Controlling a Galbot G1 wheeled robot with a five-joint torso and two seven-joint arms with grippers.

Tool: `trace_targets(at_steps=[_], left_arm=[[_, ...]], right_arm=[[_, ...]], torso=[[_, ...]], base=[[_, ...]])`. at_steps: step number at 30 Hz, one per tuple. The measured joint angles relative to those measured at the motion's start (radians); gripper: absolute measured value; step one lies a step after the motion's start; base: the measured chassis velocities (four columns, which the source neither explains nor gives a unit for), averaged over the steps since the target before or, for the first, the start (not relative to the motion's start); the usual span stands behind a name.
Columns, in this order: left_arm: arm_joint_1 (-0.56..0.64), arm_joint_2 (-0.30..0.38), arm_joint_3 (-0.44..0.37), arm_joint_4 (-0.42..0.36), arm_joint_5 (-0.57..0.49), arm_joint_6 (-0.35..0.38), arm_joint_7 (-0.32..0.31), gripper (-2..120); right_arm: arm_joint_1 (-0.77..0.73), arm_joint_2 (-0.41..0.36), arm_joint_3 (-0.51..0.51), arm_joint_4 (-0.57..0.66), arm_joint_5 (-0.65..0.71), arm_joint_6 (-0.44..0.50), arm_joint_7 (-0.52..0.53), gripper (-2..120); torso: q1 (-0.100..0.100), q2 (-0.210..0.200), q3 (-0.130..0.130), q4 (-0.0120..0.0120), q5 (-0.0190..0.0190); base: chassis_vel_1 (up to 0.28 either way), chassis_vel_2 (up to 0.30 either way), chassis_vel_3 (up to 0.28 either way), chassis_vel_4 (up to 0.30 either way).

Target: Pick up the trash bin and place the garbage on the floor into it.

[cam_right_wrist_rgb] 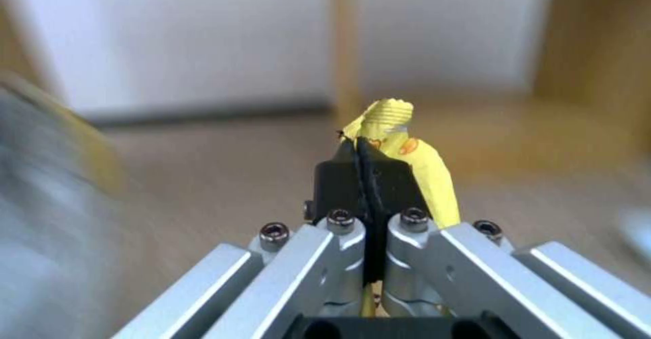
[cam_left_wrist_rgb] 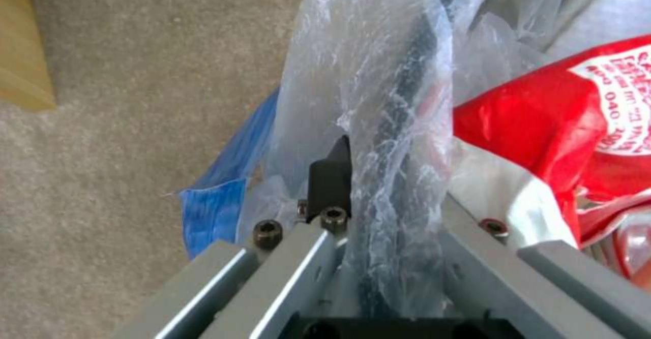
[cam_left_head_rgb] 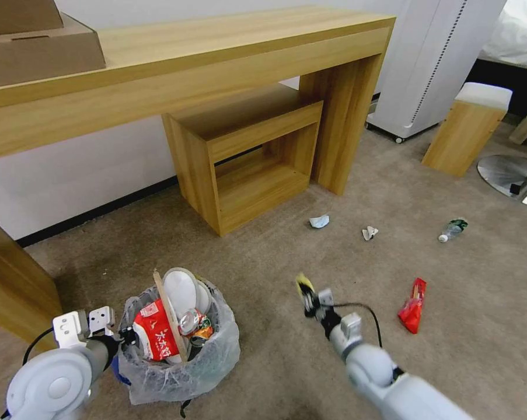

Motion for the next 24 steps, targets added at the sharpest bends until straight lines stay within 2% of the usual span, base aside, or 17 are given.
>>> trace_targets(at_steps=[5,7,11,17,19,21,24], left_arm=[[-0.008,-0.003,-0.006,-0.01,-0.035,-0.002,-0.017,0],[-0.017,-0.002,-0.01,-0.02,-0.073,-0.006,-0.035,0],[-0.02,0.006,-0.01,-0.025,-0.089,-0.01,-0.048,0],[-0.027,0.011,-0.007,-0.028,-0.104,-0.014,-0.056,0],[-0.033,0.014,-0.006,-0.027,-0.113,-0.015,-0.063,0],[-0.034,0.014,-0.006,-0.027,-0.114,-0.015,-0.064,0],[-0.034,0.008,-0.006,-0.025,-0.114,-0.016,-0.066,0]], right_arm=[[0.04,0.005,-0.016,0.028,0.062,0.038,-0.104,0],[0.068,0.018,-0.032,0.068,0.114,0.036,-0.184,0],[0.113,0.046,-0.069,0.125,0.149,0.007,-0.216,0],[0.199,0.101,-0.154,0.145,0.196,-0.025,-0.217,0],[0.259,0.141,-0.22,0.132,0.226,-0.036,-0.193,0],[0.272,0.152,-0.238,0.126,0.234,-0.039,-0.186,0],[0.303,0.208,-0.315,0.101,0.259,-0.051,-0.146,0]], torso=[[0.0,0.0,0.0,0.0001,0.0],[0.0,0.0,0.0,-0.0001,-0.0001],[0.0,0.0,0.0,0.0001,-0.0001],[0.0,0.0,0.0,-0.0001,-0.0001],[0.0,0.0,0.0,0.0001,-0.0002],[0.0,0.0,0.0,0.0001,-0.0002],[0.0,0.0,0.0,0.0001,-0.0002]], base=[[0.0,0.0,0.0,0.0],[0.0,0.0,0.0,0.0],[0.0,0.0,0.0,0.0],[0.0,0.0,0.0,0.0],[0.0,0.0,0.0,0.0],[0.0,0.0,0.0,0.0],[0.0,0.0,0.0,0.0]])
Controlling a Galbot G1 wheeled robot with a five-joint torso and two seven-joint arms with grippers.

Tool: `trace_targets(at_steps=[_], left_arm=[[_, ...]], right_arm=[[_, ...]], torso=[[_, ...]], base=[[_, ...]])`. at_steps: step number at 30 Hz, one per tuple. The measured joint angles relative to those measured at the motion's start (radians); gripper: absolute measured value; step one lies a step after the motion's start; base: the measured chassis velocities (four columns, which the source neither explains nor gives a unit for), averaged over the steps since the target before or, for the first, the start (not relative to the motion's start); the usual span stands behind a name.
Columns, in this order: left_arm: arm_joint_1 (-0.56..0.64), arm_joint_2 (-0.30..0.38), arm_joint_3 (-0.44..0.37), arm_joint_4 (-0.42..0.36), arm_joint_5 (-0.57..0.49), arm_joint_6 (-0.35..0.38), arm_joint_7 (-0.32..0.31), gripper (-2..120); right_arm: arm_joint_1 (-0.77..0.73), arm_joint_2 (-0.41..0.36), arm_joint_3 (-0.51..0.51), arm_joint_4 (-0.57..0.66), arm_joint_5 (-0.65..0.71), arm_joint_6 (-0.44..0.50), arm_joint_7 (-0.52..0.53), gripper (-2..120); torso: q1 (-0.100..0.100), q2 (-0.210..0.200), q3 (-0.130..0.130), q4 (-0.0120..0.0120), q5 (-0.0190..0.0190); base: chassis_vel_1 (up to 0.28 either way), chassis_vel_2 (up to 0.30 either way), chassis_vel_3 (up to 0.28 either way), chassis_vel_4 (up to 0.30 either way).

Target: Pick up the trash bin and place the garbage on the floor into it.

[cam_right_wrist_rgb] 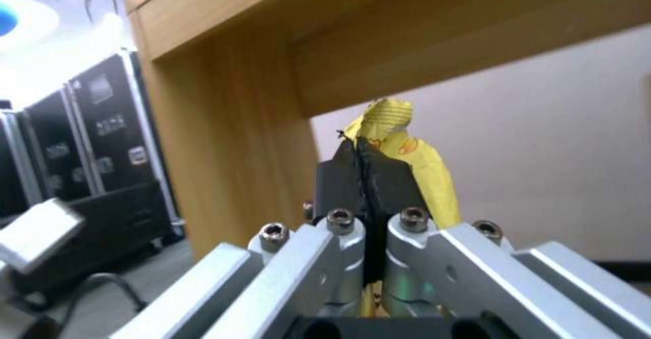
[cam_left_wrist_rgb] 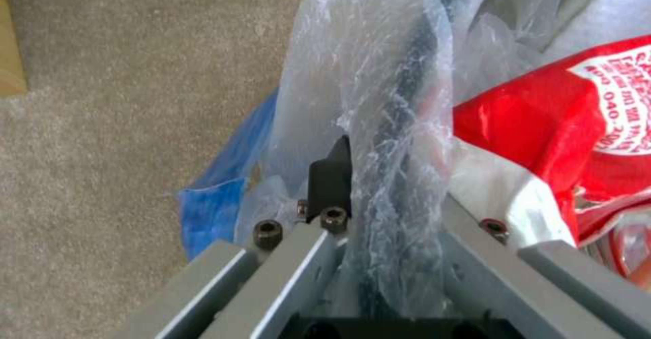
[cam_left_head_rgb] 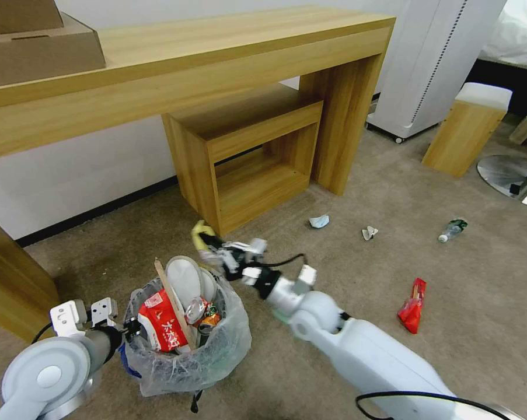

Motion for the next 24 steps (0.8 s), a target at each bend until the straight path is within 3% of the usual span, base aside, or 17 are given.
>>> trace_targets(at_steps=[9,20,22,24], left_arm=[[0.003,-0.011,-0.006,0.003,0.006,-0.002,-0.004,0],[0.006,-0.018,-0.008,0.005,0.016,-0.001,-0.004,0],[0.008,-0.018,-0.008,0.005,0.017,-0.001,-0.004,0],[0.012,-0.017,-0.012,0.004,0.017,0.0,-0.004,0]], right_arm=[[-0.037,0.051,-0.12,-0.043,-0.008,-0.015,0.049,0],[-0.059,0.03,-0.142,-0.02,-0.008,-0.027,0.074,0],[-0.057,0.028,-0.143,-0.02,-0.004,-0.028,0.063,2],[-0.056,0.025,-0.144,-0.019,-0.002,-0.029,0.051,11]], torso=[[0.0,0.0,0.0,-0.0002,0.0001],[0.0,0.0,0.0,-0.0002,0.0002],[0.0,0.0,0.0,-0.0002,0.0002],[0.0,0.0,0.0,-0.0002,0.0002]], base=[[0.0,0.0,0.0,0.0],[0.0,0.0,0.0,0.0],[0.0,0.0,0.0,0.0],[0.0,0.0,0.0,0.0]])
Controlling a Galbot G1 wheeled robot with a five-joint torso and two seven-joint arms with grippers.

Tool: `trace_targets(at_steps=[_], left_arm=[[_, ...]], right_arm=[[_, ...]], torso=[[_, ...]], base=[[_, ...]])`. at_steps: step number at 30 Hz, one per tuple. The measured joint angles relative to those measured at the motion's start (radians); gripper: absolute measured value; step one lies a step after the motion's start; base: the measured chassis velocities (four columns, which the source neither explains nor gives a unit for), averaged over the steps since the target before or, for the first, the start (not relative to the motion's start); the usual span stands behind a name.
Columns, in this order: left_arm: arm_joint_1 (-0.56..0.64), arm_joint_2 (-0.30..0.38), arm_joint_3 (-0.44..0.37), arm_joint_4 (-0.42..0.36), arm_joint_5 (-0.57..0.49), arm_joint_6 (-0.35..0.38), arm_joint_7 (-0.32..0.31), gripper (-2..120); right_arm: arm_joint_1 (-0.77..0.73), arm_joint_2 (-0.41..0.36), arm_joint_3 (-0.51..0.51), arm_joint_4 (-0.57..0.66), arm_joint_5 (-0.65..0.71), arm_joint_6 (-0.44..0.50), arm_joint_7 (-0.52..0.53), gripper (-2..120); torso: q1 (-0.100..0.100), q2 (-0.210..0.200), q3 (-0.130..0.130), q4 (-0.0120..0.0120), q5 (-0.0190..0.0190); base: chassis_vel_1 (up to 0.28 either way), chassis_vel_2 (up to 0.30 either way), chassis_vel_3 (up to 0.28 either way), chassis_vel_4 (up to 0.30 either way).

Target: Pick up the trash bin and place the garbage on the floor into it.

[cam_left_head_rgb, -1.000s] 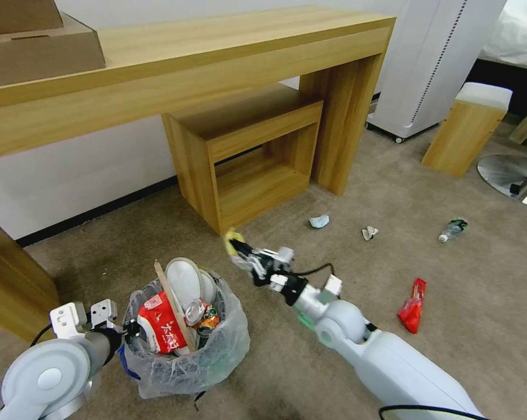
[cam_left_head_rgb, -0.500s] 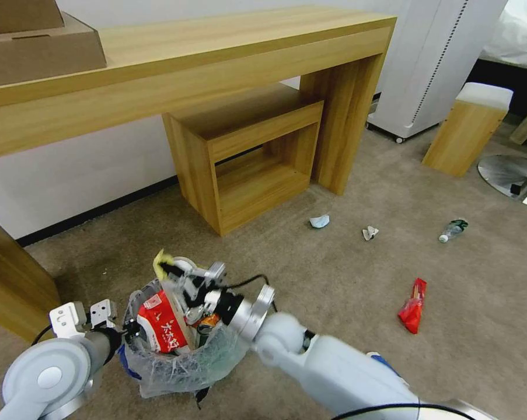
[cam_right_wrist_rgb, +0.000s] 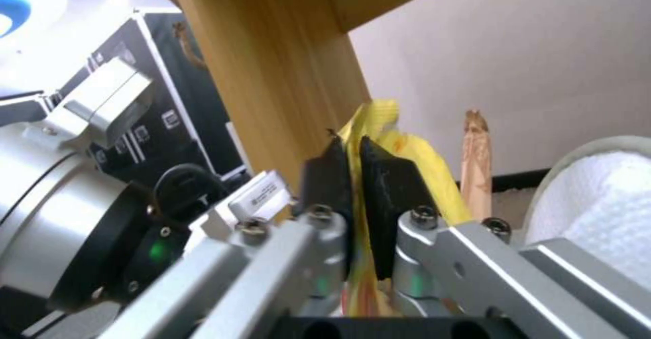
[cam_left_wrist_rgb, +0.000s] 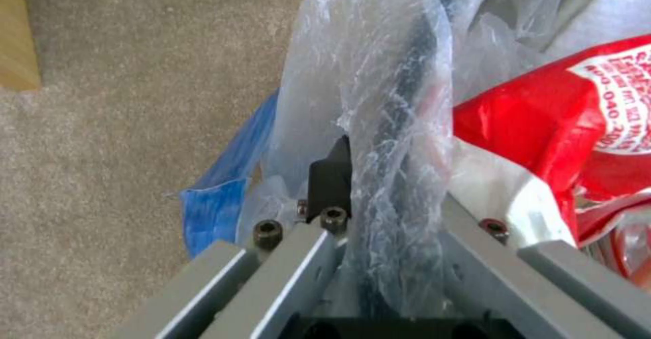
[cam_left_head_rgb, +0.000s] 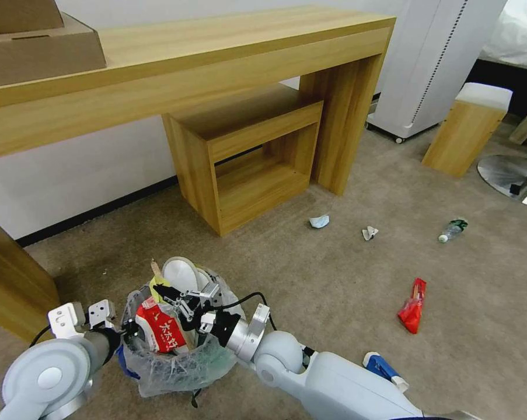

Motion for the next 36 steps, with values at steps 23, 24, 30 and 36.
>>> trace_targets(at_steps=[23,24,30,36], left_arm=[[0.014,0.005,-0.015,-0.023,0.006,0.007,0.008,0],[0.017,0.005,-0.014,-0.03,0.007,0.009,0.011,0],[0.027,0.006,-0.009,-0.055,0.009,0.017,0.022,0],[0.034,0.011,-0.005,-0.077,0.011,0.022,0.028,0]], right_arm=[[0.048,-0.061,0.166,0.019,0.009,-0.096,0.334,93],[0.044,-0.097,0.189,0.025,0.007,-0.128,0.387,95],[-0.057,-0.243,0.303,0.098,0.003,-0.313,0.633,100],[-0.217,-0.339,0.484,0.186,0.006,-0.478,0.749,100]], torso=[[0.0,0.0,0.0,0.0003,0.0004],[0.0,0.0,0.0,0.0003,0.0003],[0.0,0.0,0.0,-0.0004,0.0003],[0.0,0.0,0.0,-0.0001,0.0006]], base=[[0.0,0.0,0.0,0.0],[0.0,0.0,0.0,0.0],[0.0,0.0,0.0,0.0],[0.0,0.0,0.0,0.0]])
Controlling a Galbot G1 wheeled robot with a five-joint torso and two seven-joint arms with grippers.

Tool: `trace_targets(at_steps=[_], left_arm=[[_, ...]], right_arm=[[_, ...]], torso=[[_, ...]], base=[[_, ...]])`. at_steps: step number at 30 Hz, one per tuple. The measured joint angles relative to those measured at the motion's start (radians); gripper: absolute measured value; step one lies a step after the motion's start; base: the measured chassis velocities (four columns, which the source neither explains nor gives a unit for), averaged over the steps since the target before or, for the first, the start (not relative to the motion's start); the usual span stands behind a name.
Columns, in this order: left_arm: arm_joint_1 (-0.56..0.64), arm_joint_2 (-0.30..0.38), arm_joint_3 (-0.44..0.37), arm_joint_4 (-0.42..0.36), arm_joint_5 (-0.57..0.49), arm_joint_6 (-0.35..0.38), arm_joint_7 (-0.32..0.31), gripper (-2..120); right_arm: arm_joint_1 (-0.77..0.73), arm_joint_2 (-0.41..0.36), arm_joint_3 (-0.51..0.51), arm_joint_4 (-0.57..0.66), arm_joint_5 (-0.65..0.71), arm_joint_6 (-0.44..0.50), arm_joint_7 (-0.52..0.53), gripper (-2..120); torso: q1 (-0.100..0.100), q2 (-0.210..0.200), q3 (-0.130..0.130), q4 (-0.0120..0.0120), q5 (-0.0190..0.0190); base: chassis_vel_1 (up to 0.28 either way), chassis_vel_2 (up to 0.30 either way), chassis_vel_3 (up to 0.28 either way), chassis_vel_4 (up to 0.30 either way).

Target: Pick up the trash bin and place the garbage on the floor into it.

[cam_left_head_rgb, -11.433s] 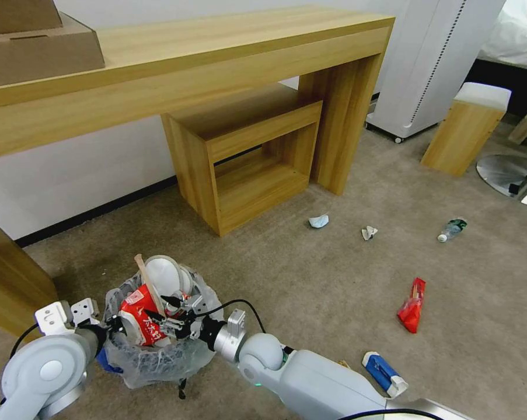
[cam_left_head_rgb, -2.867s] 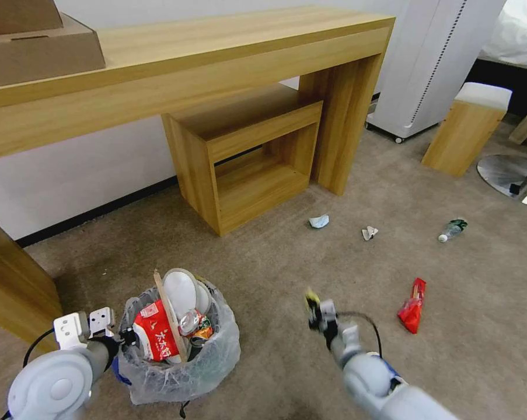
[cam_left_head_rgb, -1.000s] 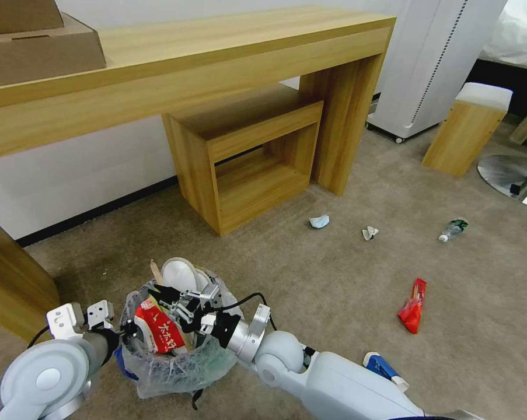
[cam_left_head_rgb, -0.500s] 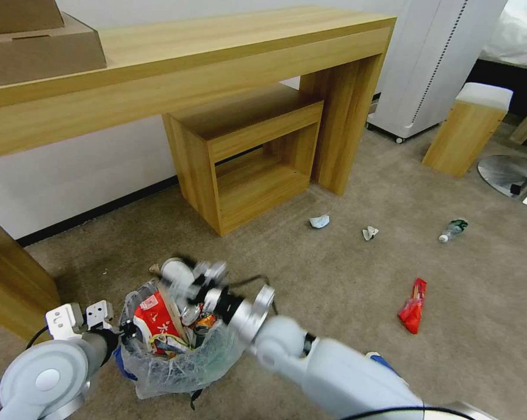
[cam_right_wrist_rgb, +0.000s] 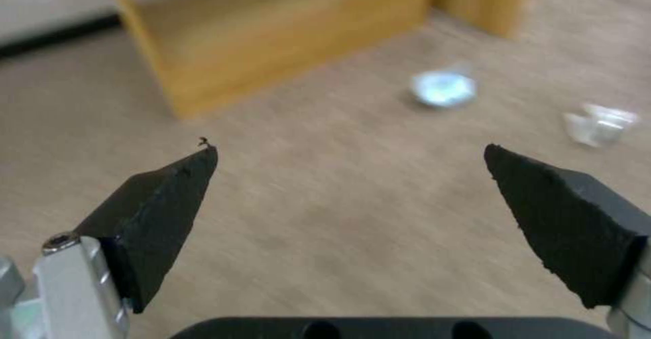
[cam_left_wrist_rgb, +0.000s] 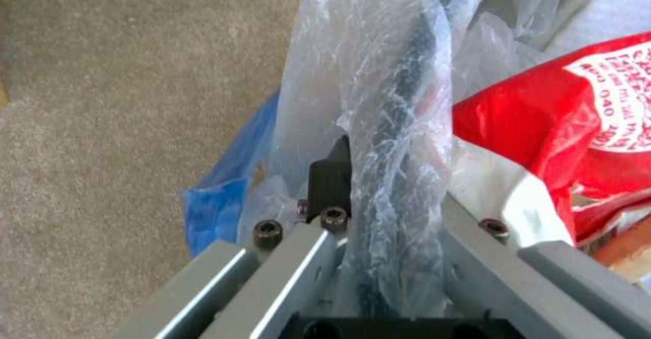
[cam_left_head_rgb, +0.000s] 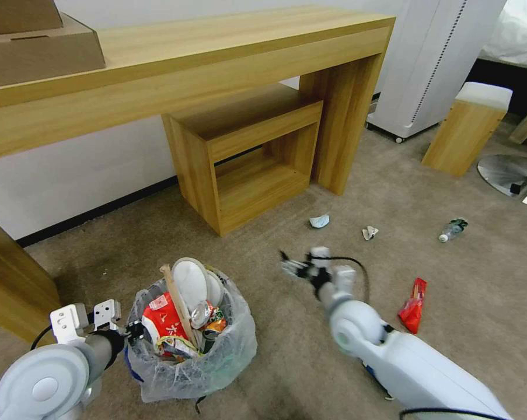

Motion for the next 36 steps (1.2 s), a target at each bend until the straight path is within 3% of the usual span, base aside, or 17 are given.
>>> trace_targets(at_steps=[1,4,8,16,20,36], left_arm=[[0.0,0.0,0.0,0.0,0.0,0.0,0.0,0],[0.018,0.002,0.002,-0.016,0.009,0.005,0.01,0],[0.024,-0.002,-0.004,-0.025,0.01,0.007,0.015,0],[0.025,-0.012,0.001,-0.028,0.02,0.012,0.025,0],[0.022,-0.011,0.007,-0.025,0.022,0.015,0.03,0],[0.011,-0.02,0.023,-0.005,0.038,0.021,0.048,0]], right_arm=[[0.0,0.0,0.0,0.0,0.0,0.0,0.0,100],[-0.148,-0.132,0.13,0.084,-0.001,-0.102,0.069,100],[-0.208,-0.183,0.177,0.098,-0.015,-0.118,0.092,100],[-0.294,-0.246,0.264,0.155,0.031,-0.198,0.198,100],[-0.351,-0.282,0.307,0.157,0.028,-0.223,0.202,100],[-0.492,-0.397,0.335,0.22,0.088,-0.274,0.293,100]], torso=[[0.0,0.0,0.0,0.0,0.0],[0.0,0.0,0.0,0.0001,-0.0004],[0.0,0.0,0.0,0.0002,-0.0004],[0.0,0.0,0.0,0.0003,-0.0004],[0.0,0.0,0.0,0.0001,-0.0003],[0.0,0.0,0.0,0.0003,-0.0004]], base=[[0.0,0.0,0.0,0.0],[0.0,0.0,0.0,0.0],[0.0,0.0,0.0,0.0],[0.0,0.0,0.0,0.0],[0.0,0.0,0.0,0.0],[0.0,0.0,0.0,0.0]])
